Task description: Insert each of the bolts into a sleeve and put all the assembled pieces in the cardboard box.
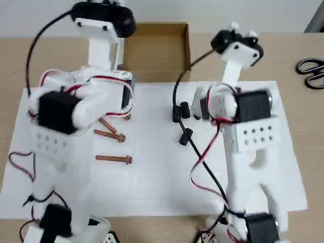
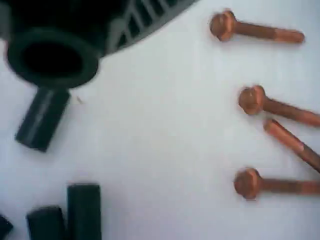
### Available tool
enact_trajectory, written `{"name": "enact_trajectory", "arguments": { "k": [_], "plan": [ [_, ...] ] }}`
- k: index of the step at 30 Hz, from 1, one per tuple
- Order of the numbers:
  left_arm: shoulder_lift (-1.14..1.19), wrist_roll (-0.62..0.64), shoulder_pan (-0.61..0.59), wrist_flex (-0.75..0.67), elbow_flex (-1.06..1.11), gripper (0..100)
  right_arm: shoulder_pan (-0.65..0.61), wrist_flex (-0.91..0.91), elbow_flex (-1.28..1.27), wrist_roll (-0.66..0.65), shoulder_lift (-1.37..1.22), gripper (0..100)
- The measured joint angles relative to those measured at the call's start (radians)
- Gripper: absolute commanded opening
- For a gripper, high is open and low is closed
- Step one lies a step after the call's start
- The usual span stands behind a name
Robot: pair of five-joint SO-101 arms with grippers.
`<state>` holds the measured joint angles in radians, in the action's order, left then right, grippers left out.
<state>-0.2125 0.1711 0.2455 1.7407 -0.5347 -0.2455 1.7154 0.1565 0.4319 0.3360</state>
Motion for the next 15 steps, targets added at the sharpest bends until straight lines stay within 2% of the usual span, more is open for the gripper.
{"name": "enact_trajectory", "arguments": {
  "k": [5, 10, 15],
  "plan": [
    [-0.110, 0.000, 0.000, 0.000, 0.037, 1, 0.000, -0.002, -0.221, -0.072, 0.207, 0.2],
    [-0.201, 0.005, 0.000, 0.000, 0.190, 1, 0.000, -0.120, -0.425, -0.146, 0.433, 0.2],
    [-0.261, 0.155, 0.000, 0.000, 0.279, 1, -0.038, -0.311, -0.655, -0.176, 0.671, 0.2]
  ]
}}
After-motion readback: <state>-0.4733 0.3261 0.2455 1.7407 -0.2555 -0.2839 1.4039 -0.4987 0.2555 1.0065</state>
